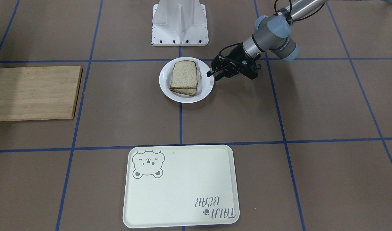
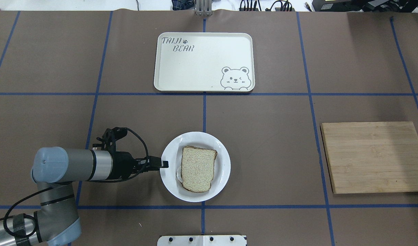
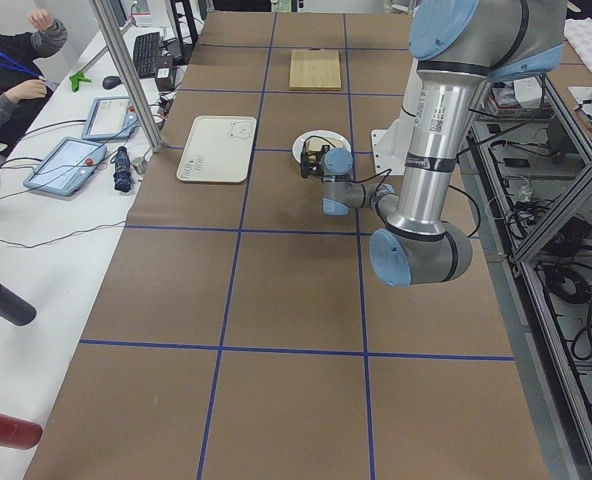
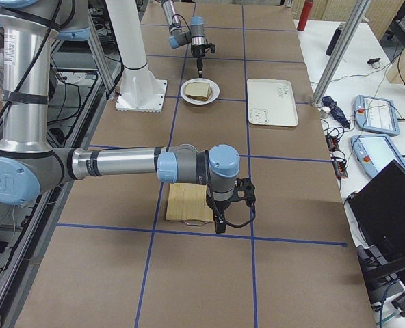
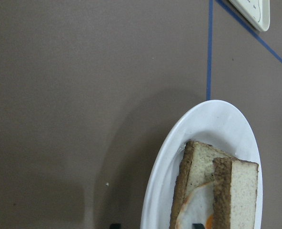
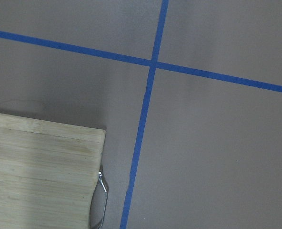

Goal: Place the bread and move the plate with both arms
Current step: 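Grip the white plate rim with the left gripper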

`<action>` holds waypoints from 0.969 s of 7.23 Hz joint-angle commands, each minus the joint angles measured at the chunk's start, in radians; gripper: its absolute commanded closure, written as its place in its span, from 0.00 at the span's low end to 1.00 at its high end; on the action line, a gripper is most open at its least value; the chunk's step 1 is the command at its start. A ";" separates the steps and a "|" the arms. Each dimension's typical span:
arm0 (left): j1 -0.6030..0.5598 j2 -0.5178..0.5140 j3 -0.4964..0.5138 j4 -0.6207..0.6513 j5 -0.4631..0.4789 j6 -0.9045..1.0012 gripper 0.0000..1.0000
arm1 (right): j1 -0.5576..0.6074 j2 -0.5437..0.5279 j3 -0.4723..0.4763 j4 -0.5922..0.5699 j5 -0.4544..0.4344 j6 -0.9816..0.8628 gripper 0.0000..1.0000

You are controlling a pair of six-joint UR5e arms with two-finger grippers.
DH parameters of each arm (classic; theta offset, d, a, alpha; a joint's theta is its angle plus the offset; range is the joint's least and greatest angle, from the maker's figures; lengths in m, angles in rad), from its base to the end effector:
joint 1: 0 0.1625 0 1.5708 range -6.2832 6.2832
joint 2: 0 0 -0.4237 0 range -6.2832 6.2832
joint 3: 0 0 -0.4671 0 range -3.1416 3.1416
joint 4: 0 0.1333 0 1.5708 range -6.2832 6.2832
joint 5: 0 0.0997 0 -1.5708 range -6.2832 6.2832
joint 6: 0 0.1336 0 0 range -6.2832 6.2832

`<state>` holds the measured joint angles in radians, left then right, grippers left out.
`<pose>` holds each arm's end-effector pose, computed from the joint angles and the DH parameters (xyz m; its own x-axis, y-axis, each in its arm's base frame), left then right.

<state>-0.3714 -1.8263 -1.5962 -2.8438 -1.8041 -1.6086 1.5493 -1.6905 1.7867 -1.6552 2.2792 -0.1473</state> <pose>0.6035 -0.3449 0.3455 0.0105 -0.0436 -0.9990 0.1382 0.9895 -0.0417 0.0353 -0.5161 0.6386 0.7477 -0.1705 0.6418 0.1327 0.9854 0.1071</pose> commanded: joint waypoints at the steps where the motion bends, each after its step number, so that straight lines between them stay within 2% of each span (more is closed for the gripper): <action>1: 0.032 -0.004 0.062 -0.107 0.035 0.001 0.52 | 0.000 0.000 0.000 0.000 0.000 0.000 0.00; 2: 0.043 -0.019 0.071 -0.123 0.043 -0.002 0.53 | 0.000 0.000 -0.003 0.000 -0.001 0.000 0.00; 3: 0.046 -0.036 0.076 -0.118 0.043 -0.004 0.59 | -0.001 0.000 -0.001 0.000 0.000 0.002 0.00; 4: 0.046 -0.039 0.082 -0.124 0.042 -0.004 0.67 | 0.000 0.000 -0.001 0.000 0.000 0.002 0.00; 5: 0.046 -0.039 0.084 -0.124 0.042 -0.004 0.83 | -0.001 0.000 -0.003 0.000 0.000 0.003 0.00; 6: 0.046 -0.039 0.091 -0.126 0.040 -0.004 0.94 | 0.000 0.000 -0.003 0.000 0.000 0.005 0.00; 7: 0.046 -0.039 0.090 -0.129 0.040 -0.004 1.00 | 0.000 0.000 -0.001 0.000 0.000 0.003 0.00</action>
<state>-0.3257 -1.8652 -1.5088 -2.9700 -1.7634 -1.6123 1.5488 -1.6904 1.7845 -1.6551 2.2795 -0.1438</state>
